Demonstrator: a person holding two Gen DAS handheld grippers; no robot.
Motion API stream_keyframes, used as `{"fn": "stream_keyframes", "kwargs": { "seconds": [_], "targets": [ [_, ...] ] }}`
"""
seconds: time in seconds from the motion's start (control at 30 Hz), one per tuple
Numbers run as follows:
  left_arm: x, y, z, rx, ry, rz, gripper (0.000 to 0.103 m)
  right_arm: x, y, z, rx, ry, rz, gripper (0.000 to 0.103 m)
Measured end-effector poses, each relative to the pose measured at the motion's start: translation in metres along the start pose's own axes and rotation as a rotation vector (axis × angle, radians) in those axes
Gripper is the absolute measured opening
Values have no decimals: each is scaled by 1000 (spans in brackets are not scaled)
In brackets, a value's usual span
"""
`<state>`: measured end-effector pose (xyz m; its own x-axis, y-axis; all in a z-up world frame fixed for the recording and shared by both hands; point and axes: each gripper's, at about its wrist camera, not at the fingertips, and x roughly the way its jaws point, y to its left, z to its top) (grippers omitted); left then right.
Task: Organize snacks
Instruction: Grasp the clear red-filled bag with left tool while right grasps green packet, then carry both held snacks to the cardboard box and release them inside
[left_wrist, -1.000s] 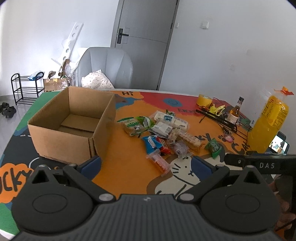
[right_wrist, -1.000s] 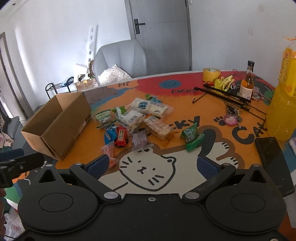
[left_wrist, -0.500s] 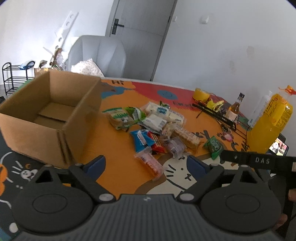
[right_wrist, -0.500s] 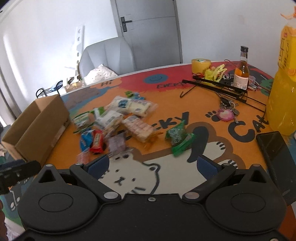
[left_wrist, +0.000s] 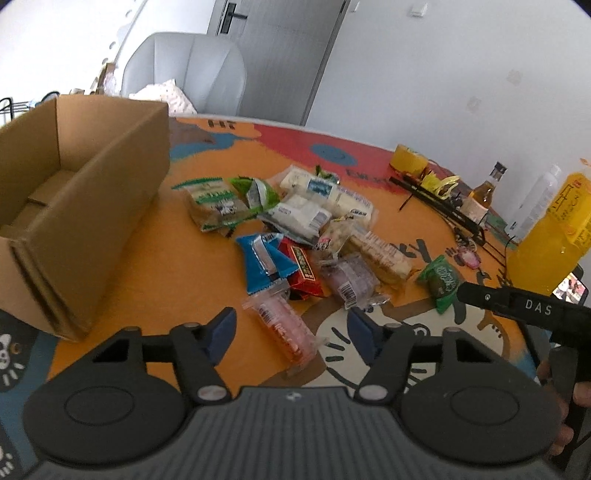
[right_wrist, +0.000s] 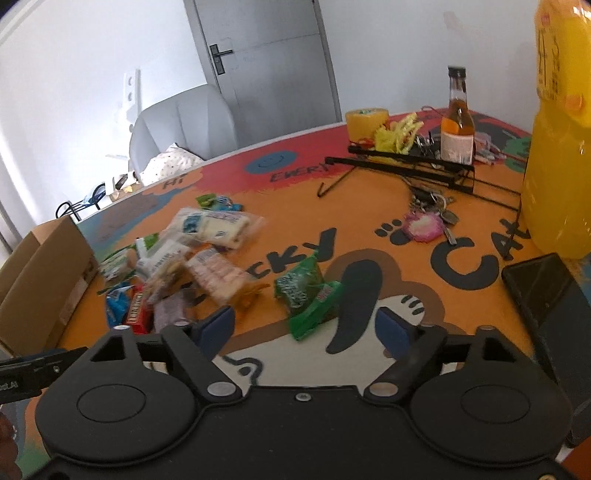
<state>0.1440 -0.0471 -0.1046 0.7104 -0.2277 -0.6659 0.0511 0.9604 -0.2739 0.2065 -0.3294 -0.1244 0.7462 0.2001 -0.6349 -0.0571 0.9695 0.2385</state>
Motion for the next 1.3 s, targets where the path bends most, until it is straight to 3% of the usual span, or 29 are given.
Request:
{"fn": "stream_keyframes", "kwargs": {
  "seconds": [0.3,0.5,0.63,0.73,0.8,0.83,0.97,1.3],
  "targets": [
    [30,-3,2,5,60,28,51,21,-7,-1,23,2,4,75],
    [37,-10,5,40,46,66,50,34,-3,3,5,11,20,68],
    [38,-12,5,64,41,91,44,40,-2,8,-1,10,20,65],
    [38,-12,4,75,38,110,36,45,0,10,-9,16,18,60],
    [38,-13,4,90,32,131,30,48,0,10,-9,20,23,47],
    [38,-12,3,90,31,132,27,49,-1,10,-4,26,32,46],
    [36,-7,6,51,36,119,22,47,-3,8,4,37,58,35],
    [11,-9,15,59,-21,97,18,20,8,14,-14,-17,111,31]
  ]
}}
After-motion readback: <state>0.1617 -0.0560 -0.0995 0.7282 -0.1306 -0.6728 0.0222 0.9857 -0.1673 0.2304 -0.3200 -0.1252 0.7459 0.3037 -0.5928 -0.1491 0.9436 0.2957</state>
